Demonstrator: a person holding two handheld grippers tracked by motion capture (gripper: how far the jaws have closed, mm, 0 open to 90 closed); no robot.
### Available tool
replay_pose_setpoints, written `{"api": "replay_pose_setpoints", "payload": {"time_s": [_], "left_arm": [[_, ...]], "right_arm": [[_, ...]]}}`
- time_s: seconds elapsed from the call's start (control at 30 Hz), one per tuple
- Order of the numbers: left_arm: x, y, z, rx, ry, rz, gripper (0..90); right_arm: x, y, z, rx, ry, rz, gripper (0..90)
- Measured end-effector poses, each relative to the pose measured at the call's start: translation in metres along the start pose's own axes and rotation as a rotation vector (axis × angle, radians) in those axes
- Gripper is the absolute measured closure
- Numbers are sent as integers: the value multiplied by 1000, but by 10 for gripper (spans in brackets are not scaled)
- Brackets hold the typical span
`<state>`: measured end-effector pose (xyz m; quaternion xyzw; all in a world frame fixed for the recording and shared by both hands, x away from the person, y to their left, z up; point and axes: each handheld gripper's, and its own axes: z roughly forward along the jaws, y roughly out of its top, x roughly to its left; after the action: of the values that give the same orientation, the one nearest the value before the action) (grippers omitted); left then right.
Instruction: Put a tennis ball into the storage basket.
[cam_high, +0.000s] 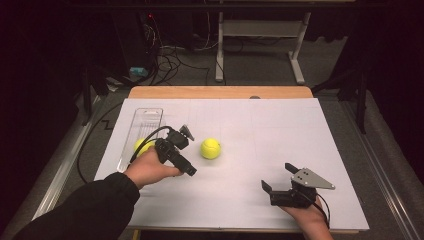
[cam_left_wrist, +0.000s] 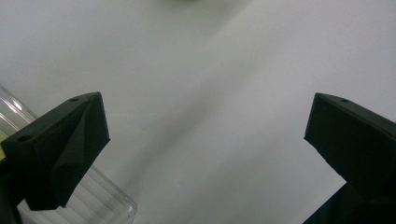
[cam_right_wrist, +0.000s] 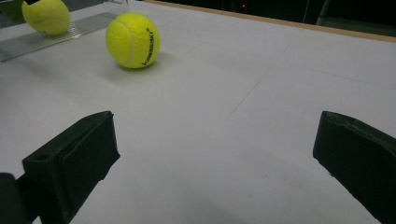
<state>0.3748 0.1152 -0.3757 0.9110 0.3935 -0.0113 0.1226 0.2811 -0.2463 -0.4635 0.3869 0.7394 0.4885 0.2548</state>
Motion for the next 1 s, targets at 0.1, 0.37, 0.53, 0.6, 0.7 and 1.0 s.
{"api": "replay_pose_setpoints", "payload": {"time_s": [0.1, 0.37, 0.53, 0.6, 0.7, 1.0], "left_arm": [[-1, -1, 0, -6, 3, 1, 5], [-5, -6, 1, 4, 13, 4, 5], [-6, -7, 0, 11, 11, 3, 5], [-6, -7, 0, 11, 11, 5, 5], [-6, -8, 0, 10, 11, 9, 5], [-5, -9, -1, 3, 0, 7, 5]], "right_arm": [[2, 2, 3, 1, 12, -5, 1], [14, 16, 27, 9, 59, -13, 1], [26, 32, 57, 21, 94, -32, 4], [32, 38, 69, 28, 102, -32, 7], [39, 45, 88, 40, 109, -33, 15], [54, 62, 138, 106, 122, -41, 41]]}}
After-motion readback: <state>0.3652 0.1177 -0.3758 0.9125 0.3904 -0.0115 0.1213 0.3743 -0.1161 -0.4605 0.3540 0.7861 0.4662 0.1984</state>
